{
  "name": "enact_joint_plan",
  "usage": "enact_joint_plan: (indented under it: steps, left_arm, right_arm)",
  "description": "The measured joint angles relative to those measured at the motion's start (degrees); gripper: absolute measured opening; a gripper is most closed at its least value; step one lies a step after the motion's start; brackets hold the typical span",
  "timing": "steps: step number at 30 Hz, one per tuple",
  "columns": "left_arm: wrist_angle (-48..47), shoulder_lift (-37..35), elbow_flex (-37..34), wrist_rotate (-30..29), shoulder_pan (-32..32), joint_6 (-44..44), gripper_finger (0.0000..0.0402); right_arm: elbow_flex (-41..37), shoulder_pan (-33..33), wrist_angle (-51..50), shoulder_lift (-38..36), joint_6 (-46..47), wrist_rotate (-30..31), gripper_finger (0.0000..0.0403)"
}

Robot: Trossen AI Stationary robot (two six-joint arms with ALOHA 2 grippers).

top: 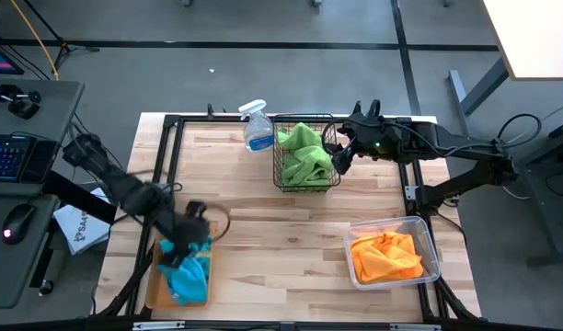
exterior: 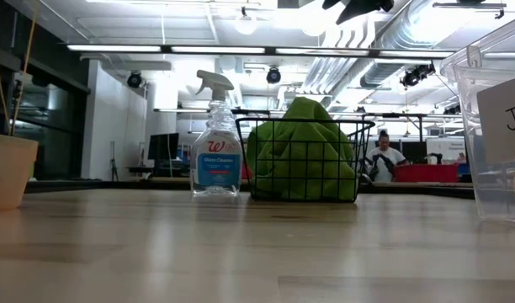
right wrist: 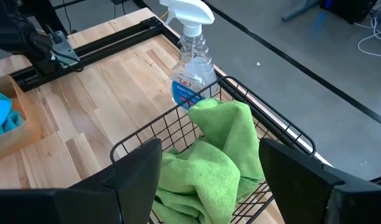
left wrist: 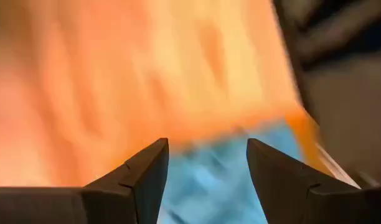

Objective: Sort microfiber towel by color & place in baskets
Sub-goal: Return to Home Position

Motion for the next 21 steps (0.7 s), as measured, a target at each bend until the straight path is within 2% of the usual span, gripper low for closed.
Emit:
enact_joint_plan:
  steps: [5, 8, 11, 14, 18, 21]
  left_arm:
    - [6.77, -0.07, 3.20, -16.22, 13.97, 8.42, 0.0198]
    - [13.78, -1.51, 2.47, -20.34, 23.19, 13.49, 0.0181]
    - [27.46, -3.93, -1.64, -19.23, 31.38, 18.81, 0.0150]
    - [43.08, -6.00, -8.37, -12.70, 37.91, 21.04, 0.0100]
    - [56.01, -7.92, -17.94, -6.97, 43.60, 18.65, 0.0018]
    - [62.88, -9.39, -24.81, -6.11, 45.69, 14.78, 0.0011]
  right_arm:
    - [0.00, 0.00, 0.47, 0.00, -0.43, 0.04, 0.0268]
    - [0.00, 0.00, 0.30, 0.00, -2.68, 0.05, 0.0268]
    - [0.00, 0.00, -0.33, 0.00, -5.07, 0.06, 0.0258]
    - [0.00, 0.00, -3.71, 0.00, -5.54, 0.06, 0.0224]
    - [0.00, 0.56, -12.99, -0.46, -2.47, -0.12, 0.0126]
    - [0.00, 1.97, -19.50, -1.60, 0.25, -0.68, 0.0028]
